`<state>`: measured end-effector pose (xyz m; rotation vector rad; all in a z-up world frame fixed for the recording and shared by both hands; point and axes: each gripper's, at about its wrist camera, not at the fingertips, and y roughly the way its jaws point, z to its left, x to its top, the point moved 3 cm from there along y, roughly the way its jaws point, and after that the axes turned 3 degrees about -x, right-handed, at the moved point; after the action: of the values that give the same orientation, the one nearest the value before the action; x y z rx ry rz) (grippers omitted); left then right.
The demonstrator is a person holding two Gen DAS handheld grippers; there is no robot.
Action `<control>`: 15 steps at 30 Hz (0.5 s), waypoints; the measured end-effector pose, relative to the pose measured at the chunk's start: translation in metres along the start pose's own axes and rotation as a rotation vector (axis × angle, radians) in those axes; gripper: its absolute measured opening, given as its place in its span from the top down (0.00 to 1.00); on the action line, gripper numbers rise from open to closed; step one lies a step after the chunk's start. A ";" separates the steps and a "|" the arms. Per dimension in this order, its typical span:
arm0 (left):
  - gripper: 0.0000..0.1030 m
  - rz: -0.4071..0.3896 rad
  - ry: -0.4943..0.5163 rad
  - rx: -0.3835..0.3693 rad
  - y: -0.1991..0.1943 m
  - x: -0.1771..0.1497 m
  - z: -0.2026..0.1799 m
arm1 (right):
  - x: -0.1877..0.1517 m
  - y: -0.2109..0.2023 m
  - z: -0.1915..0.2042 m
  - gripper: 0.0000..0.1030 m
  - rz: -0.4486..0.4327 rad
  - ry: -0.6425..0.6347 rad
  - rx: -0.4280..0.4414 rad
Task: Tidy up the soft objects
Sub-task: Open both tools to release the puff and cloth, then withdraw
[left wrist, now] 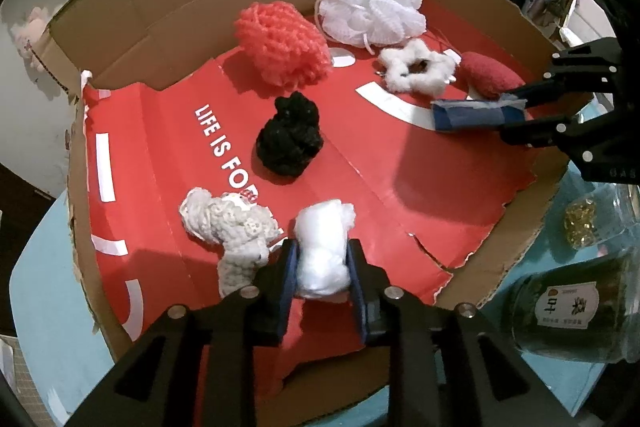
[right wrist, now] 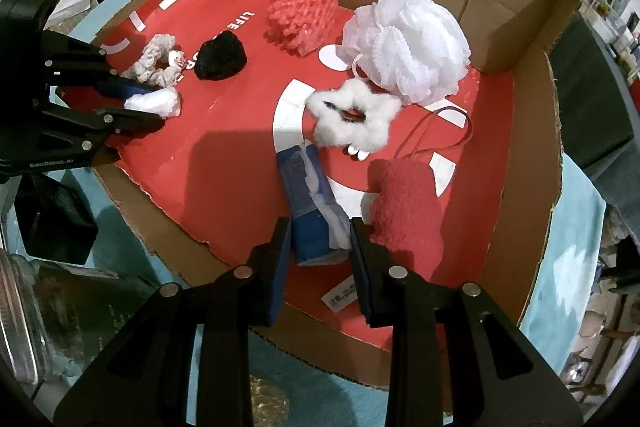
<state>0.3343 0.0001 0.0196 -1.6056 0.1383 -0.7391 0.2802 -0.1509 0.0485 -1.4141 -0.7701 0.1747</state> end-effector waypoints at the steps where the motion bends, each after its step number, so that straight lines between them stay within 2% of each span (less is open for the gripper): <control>1: 0.71 -0.001 -0.001 -0.001 -0.001 0.000 0.000 | 0.000 0.000 0.000 0.73 0.003 0.001 0.000; 7: 0.67 -0.009 0.000 0.001 0.000 -0.003 0.002 | 0.000 0.001 0.000 0.73 0.005 0.010 0.004; 11: 0.57 -0.028 0.002 0.001 -0.005 -0.005 0.000 | 0.002 0.003 0.000 0.73 0.009 0.013 0.007; 15: 0.54 -0.056 -0.003 -0.004 -0.012 -0.005 -0.001 | 0.003 0.004 -0.001 0.71 0.013 0.019 0.006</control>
<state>0.3258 0.0046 0.0291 -1.6192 0.0933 -0.7802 0.2841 -0.1493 0.0463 -1.4131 -0.7449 0.1736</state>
